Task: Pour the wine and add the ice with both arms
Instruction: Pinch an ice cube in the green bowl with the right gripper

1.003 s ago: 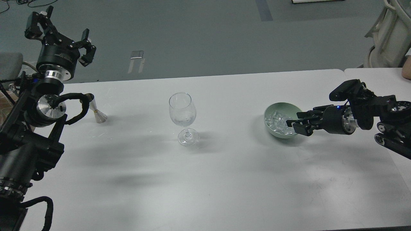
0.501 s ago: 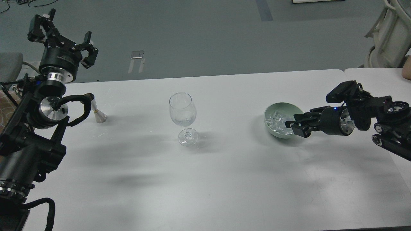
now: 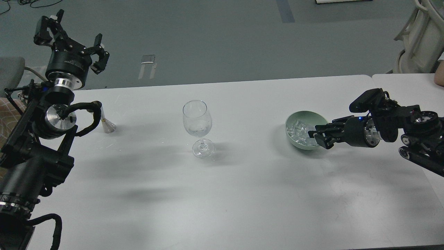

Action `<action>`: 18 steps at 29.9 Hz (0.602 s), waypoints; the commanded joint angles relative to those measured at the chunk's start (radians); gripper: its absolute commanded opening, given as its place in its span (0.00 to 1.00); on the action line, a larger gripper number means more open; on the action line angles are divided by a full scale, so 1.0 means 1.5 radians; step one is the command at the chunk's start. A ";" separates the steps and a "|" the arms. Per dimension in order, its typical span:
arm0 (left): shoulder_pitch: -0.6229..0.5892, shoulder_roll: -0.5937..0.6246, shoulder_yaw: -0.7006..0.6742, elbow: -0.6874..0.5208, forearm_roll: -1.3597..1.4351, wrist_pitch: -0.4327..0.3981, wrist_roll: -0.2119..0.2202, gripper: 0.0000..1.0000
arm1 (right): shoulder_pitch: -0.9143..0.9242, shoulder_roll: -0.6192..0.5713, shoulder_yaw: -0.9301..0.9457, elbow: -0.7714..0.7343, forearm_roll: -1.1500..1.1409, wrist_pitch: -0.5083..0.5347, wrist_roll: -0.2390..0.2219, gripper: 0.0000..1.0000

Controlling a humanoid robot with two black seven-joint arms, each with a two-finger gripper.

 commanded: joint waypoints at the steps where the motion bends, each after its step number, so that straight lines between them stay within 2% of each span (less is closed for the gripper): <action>1: 0.000 -0.001 0.000 0.000 0.000 0.000 0.000 0.98 | 0.001 0.000 0.000 0.000 0.000 0.000 -0.001 0.34; 18: 0.000 0.003 -0.002 0.000 0.000 0.000 -0.001 0.98 | 0.000 0.001 0.001 -0.002 0.001 0.000 0.000 0.31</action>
